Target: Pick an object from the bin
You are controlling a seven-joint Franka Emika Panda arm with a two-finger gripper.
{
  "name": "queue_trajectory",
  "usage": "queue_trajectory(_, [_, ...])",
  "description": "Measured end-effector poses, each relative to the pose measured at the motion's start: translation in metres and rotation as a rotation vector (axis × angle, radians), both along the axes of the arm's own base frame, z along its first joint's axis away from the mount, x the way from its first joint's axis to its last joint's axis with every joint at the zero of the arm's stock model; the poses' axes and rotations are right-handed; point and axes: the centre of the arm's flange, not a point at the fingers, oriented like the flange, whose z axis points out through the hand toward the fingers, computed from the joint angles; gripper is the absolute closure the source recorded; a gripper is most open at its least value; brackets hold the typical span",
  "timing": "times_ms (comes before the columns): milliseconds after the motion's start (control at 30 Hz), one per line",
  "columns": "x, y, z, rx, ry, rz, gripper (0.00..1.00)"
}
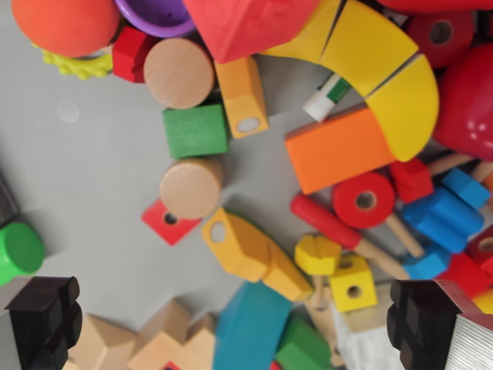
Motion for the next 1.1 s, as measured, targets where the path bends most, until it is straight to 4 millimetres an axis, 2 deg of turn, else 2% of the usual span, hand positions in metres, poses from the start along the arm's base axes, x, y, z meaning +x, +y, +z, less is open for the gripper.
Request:
queue_trajectory(767, [-0.001, 0.041, -0.086, -0.006, 0.000, -0.114, 0.00])
queue_trajectory(1100, [-0.002, 0.041, -0.127, -0.009, 0.000, -0.116, 0.00])
